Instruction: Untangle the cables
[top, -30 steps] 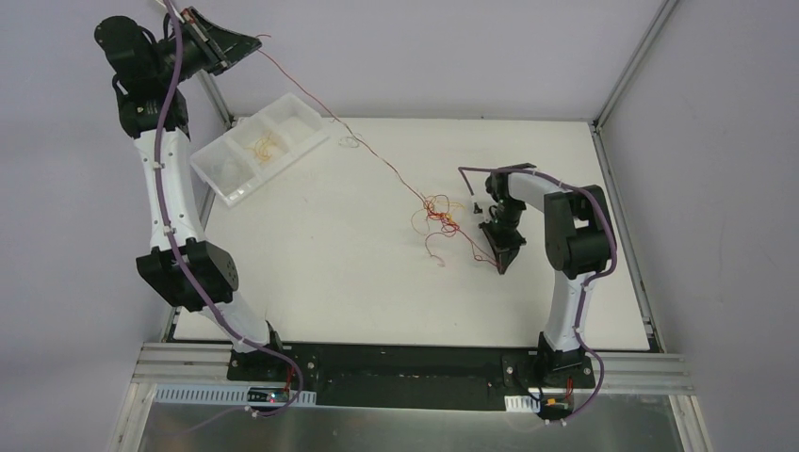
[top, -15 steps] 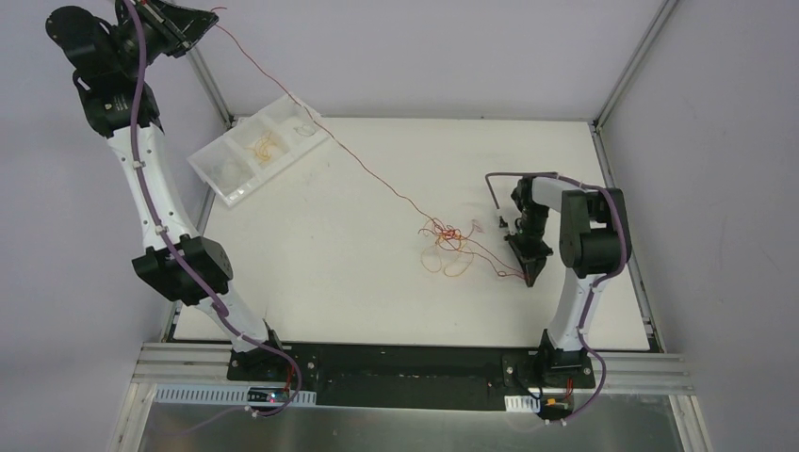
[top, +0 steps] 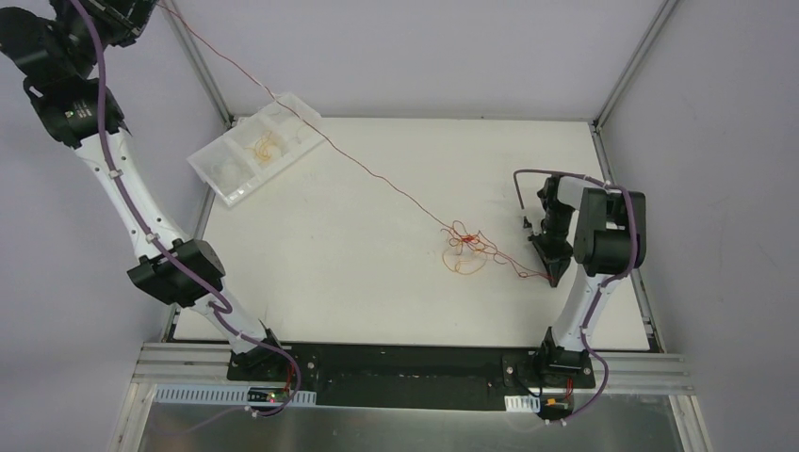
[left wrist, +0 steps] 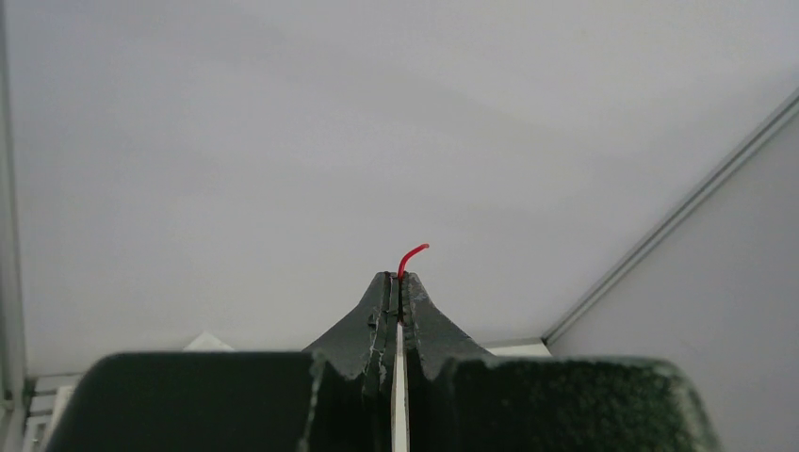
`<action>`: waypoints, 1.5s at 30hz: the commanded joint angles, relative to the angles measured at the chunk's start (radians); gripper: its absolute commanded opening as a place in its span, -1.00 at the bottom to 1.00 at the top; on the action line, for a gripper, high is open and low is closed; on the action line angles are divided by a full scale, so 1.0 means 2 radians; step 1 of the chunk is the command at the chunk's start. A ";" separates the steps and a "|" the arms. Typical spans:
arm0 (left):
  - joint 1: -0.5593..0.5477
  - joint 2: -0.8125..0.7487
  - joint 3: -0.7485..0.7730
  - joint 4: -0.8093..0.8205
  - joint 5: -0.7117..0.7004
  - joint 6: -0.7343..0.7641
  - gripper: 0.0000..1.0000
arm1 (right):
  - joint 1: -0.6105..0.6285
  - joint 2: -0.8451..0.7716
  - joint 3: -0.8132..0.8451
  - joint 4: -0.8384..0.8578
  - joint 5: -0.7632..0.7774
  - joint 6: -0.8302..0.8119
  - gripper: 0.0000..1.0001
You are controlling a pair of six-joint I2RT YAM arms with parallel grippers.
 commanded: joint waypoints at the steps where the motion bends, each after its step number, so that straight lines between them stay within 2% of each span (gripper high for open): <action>1: 0.027 -0.001 0.043 0.040 -0.028 -0.015 -1.00 | -0.024 0.004 -0.013 0.045 0.040 -0.031 -0.97; 22: 0.120 0.000 0.038 0.057 -0.103 -0.040 -1.00 | -0.080 0.039 0.010 0.058 0.088 -0.057 -0.94; 29: 0.123 0.001 0.032 0.080 -0.092 -0.043 -1.00 | -0.081 0.043 0.033 0.038 0.070 -0.042 -0.93; 31: 0.115 0.002 0.034 0.090 -0.069 -0.057 -1.00 | -0.078 0.042 0.043 0.024 0.053 -0.037 -0.92; 35: 0.047 -0.034 -0.028 0.138 -0.001 -0.072 -1.00 | -0.053 0.007 0.067 -0.019 -0.064 -0.039 -0.75; 39: -0.042 -0.083 -0.093 0.143 0.028 -0.040 -1.00 | -0.016 -0.048 0.100 -0.049 -0.187 -0.041 -0.44; 45: -0.094 -0.093 -0.073 0.144 0.023 -0.078 -1.00 | 0.007 -0.101 0.183 -0.081 -0.313 -0.017 0.10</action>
